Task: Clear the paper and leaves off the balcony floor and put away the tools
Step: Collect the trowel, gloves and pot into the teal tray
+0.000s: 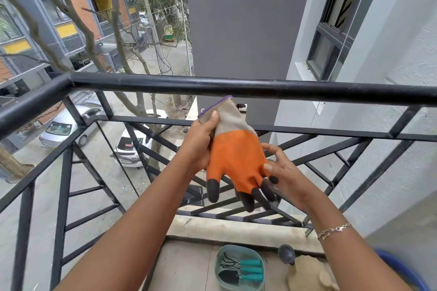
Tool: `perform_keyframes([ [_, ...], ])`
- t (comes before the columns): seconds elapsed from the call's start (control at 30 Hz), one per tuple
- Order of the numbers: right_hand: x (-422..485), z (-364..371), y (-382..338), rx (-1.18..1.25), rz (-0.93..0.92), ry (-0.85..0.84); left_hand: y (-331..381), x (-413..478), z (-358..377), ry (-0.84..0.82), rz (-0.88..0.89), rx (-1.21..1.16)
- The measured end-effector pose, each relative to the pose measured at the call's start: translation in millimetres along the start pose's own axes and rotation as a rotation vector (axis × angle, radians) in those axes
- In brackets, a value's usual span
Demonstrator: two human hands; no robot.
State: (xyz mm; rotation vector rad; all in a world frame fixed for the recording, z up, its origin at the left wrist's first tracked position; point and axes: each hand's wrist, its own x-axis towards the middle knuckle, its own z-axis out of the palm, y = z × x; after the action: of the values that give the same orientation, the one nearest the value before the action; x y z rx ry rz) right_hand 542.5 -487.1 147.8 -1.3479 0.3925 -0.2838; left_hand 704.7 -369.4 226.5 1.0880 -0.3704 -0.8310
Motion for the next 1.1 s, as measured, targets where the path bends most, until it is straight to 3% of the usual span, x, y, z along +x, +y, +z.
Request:
perform_keyframes([
  [0.17, -9, 1, 43, 0.683, 0.089, -0.048, -19, 10, -22, 0.158, -0.131, -0.222],
  [0.33, -19, 6, 75, 0.711, 0.108, 0.077, -57, 12, -44, 0.291, -0.173, -0.297],
  [0.5, -17, -17, 86, 0.503, 0.194, 0.258, -112, 13, -62, 0.406, -0.156, -0.144],
  [0.7, -15, -58, 146, 0.198, 0.442, 0.416, -187, -4, -92, 0.492, -0.354, 0.286],
  [0.9, -11, -78, 246, 0.060, 0.630, 0.454, -298, -1, -151, 0.444, -0.634, 0.563],
  [1.1, 4, -101, 384, -0.079, 0.751, 0.510, -426, 22, -207, 0.371, -0.741, 0.855],
])
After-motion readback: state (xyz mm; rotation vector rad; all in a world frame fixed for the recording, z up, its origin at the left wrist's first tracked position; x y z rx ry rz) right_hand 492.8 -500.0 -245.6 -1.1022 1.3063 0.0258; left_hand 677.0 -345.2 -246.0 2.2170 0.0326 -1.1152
